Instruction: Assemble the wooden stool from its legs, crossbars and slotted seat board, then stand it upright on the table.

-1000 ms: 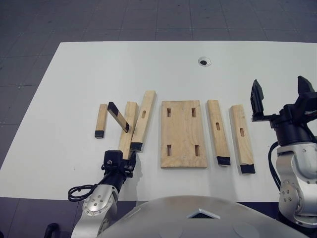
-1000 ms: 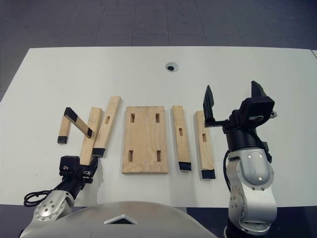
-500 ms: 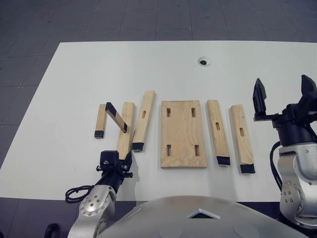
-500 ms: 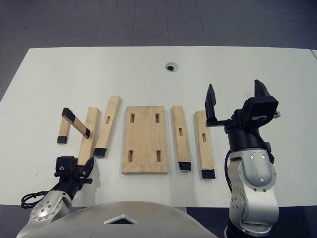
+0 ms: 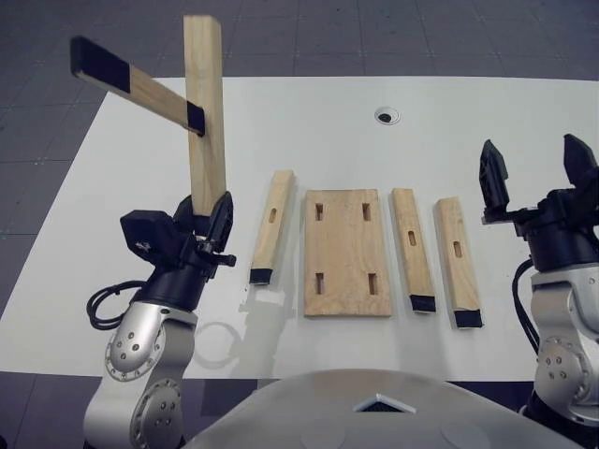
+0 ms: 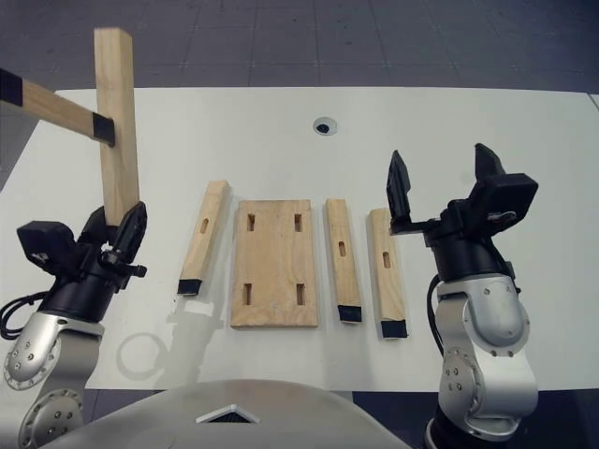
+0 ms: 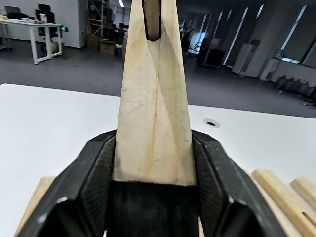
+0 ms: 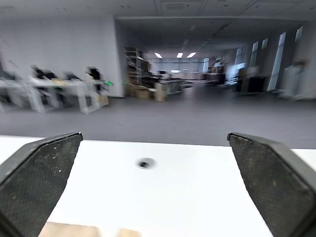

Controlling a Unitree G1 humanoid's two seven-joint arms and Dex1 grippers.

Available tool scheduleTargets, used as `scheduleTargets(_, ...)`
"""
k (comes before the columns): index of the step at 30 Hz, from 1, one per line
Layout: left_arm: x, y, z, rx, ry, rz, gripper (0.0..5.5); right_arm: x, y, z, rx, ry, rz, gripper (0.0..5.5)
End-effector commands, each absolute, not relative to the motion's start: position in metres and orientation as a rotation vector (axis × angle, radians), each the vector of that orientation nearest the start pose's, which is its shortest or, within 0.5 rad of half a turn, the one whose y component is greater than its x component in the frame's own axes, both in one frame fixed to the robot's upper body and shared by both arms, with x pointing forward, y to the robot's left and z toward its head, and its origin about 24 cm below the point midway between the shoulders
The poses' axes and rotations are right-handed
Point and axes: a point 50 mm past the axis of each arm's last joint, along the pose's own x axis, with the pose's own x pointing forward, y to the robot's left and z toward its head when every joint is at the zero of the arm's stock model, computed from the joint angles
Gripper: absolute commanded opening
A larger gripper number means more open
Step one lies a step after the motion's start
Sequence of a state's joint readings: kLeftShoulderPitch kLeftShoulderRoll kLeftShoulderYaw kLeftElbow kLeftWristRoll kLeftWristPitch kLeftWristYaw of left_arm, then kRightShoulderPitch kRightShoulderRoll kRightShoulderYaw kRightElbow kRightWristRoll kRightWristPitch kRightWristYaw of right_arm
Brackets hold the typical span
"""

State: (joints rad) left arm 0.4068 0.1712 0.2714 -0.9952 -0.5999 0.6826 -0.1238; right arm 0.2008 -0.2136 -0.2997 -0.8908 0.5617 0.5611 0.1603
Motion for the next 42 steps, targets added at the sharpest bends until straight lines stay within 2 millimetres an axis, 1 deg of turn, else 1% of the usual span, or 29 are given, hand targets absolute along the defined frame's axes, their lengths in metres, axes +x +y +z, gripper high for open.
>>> scheduleTargets(1, 0.169, 0.179, 0.14, -0.423, 0.062, -0.501, 2.05, 0.177, -0.175, 0.185, 0.464, -0.239, 0.702, 5.5)
scheduleTargets(2, 0.172, 0.18, 0.141, -0.445, 0.066, -0.551, 2.05, 0.174, -0.172, 0.189, 0.509, -0.235, 0.813, 5.5)
scheduleTargets(4, 0.175, 0.177, 0.144, -0.495, 0.076, -0.732, 2.05, 0.172, -0.166, 0.194, 0.586, -0.193, 1.033, 5.5)
scheduleTargets(6, 0.178, 0.172, 0.147, -0.547, 0.086, -0.931, 2.05, 0.176, -0.159, 0.196, 0.605, -0.123, 1.209, 5.5)
scheduleTargets(9, 0.179, 0.167, 0.152, -0.556, 0.086, -1.141, 2.05, 0.179, -0.151, 0.197, 0.616, -0.027, 1.39, 5.5)
scheduleTargets(11, 0.18, 0.164, 0.153, -0.543, 0.082, -1.246, 2.05, 0.182, -0.146, 0.196, 0.63, 0.023, 1.463, 5.5)
scheduleTargets(14, 0.183, 0.159, 0.152, -0.544, 0.068, -1.319, 2.05, 0.191, -0.142, 0.192, 0.633, 0.058, 1.489, 5.5)
scheduleTargets(18, 0.179, 0.149, 0.151, -0.543, 0.049, -1.372, 2.05, 0.197, -0.136, 0.19, 0.626, 0.051, 1.467, 5.5)
scheduleTargets(23, 0.172, 0.142, 0.155, -0.542, 0.012, -1.399, 2.05, 0.196, -0.131, 0.186, 0.601, 0.049, 1.454, 5.5)
scheduleTargets(31, 0.169, 0.137, 0.149, -0.55, 0.018, -1.377, 2.05, 0.194, -0.116, 0.187, 0.576, 0.017, 1.472, 5.5)
scheduleTargets(32, 0.169, 0.136, 0.149, -0.552, 0.017, -1.375, 2.05, 0.194, -0.114, 0.187, 0.578, 0.013, 1.469, 5.2)
scheduleTargets(33, 0.169, 0.136, 0.149, -0.554, 0.017, -1.371, 2.05, 0.194, -0.112, 0.187, 0.579, 0.01, 1.467, 5.08)
scheduleTargets(39, 0.17, 0.135, 0.145, -0.565, 0.024, -1.345, 2.05, 0.194, -0.106, 0.187, 0.59, 0.013, 1.475, 3.81)
scheduleTargets(42, 0.17, 0.133, 0.144, -0.568, 0.026, -1.337, 2.05, 0.194, -0.105, 0.187, 0.596, 0.017, 1.48, 3.26)
